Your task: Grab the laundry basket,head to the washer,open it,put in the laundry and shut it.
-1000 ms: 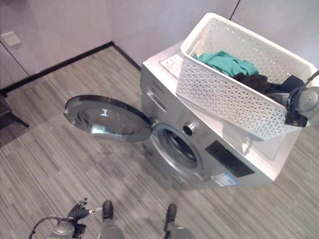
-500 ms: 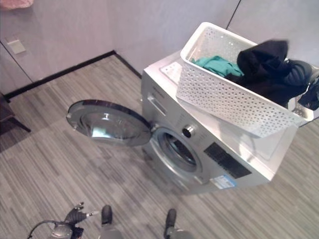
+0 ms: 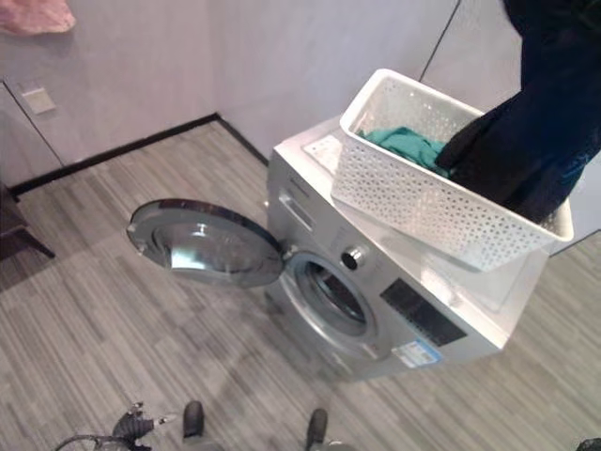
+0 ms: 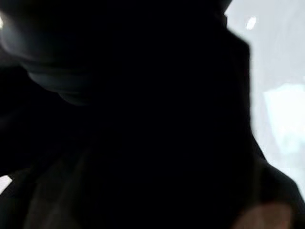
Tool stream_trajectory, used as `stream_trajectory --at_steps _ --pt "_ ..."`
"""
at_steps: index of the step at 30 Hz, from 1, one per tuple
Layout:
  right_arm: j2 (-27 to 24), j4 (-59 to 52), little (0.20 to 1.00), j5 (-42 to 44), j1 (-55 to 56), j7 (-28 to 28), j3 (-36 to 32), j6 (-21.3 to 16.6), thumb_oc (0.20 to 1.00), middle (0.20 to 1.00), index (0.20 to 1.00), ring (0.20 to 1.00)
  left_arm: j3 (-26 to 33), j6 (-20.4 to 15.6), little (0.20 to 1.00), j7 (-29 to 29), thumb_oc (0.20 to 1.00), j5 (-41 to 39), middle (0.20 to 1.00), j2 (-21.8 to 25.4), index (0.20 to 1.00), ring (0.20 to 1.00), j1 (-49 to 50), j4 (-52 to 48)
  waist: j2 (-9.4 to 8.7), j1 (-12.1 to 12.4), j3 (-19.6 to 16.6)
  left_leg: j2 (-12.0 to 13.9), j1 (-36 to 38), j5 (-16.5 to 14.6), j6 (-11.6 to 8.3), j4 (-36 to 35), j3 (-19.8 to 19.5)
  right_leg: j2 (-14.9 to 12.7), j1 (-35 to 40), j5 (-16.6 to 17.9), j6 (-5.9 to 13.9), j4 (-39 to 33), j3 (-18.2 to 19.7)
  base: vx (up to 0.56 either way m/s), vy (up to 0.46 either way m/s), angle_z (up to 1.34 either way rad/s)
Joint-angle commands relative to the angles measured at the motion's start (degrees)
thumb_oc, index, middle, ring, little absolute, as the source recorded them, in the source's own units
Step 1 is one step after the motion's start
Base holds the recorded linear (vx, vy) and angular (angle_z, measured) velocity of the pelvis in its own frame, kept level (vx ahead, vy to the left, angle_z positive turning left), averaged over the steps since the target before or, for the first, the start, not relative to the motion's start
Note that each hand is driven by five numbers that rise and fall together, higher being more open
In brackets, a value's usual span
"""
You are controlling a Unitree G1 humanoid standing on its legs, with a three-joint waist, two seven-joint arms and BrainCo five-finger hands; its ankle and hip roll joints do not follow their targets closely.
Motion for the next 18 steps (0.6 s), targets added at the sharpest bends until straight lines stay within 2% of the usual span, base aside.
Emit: stream_trajectory --at_steps 1,2,6,17,18 --pt "-2.15 1.89 0.200 -0.73 -6.34 -2.63 -1.10 0.27 0.200 0.200 0.200 0.200 -1.39 -1.26 1.000 1.06 1.000 1.60 1.000 4.85 1.000 1.000 -3.23 0.51 -2.90 1.26 1.67 2.99 7.39 -4.43 -1.39 0.26 1.60 -2.53 1.33 -6.92 2.60 2.21 1.08 0.08 0.049 0.00" --pt "1.57 12.33 0.200 -1.70 -17.98 -11.49 1.31 3.09 0.200 0.200 0.200 0.200 -4.23 -0.91 1.000 3.29 1.000 1.67 1.000 3.37 1.000 1.000 -3.13 1.64 -3.11 1.53 0.27 2.43 8.30 -5.34 -1.22 0.26 1.36 -2.68 2.77 -6.90 2.72 1.63 1.04 0.08 0.050 0.00" --pt "2.20 14.50 0.200 -1.54 -20.94 -11.93 3.65 3.27 0.200 0.200 0.200 0.200 -4.39 -0.93 1.000 3.56 1.000 1.58 1.000 2.91 1.000 1.000 -3.37 1.68 -2.69 1.47 0.29 2.32 8.25 -5.35 -1.24 0.26 1.22 -2.79 2.87 -6.82 2.77 1.55 0.95 0.03 0.018 0.06" --pt "2.21 14.51 0.200 -1.53 -20.98 -11.92 3.69 3.27 0.200 0.200 0.200 0.200 -4.39 -0.93 1.000 3.56 1.000 1.58 1.000 2.90 1.000 1.000 -3.38 1.68 -2.68 1.47 0.30 2.32 8.25 -5.35 -1.24 0.26 1.22 -2.79 2.88 -6.82 2.77 1.55 0.95 0.00 0.000 0.01" --pt "2.59 16.69 0.200 -2.04 -23.88 -12.28 6.21 3.57 0.200 0.200 0.200 0.200 -4.98 -1.00 1.000 3.84 1.000 1.56 1.000 3.00 1.000 1.000 -3.32 1.80 -2.82 1.70 -0.08 2.26 8.69 -5.63 -1.35 0.26 1.23 -2.88 3.51 -6.88 2.82 1.33 0.84 0.03 0.030 0.00"
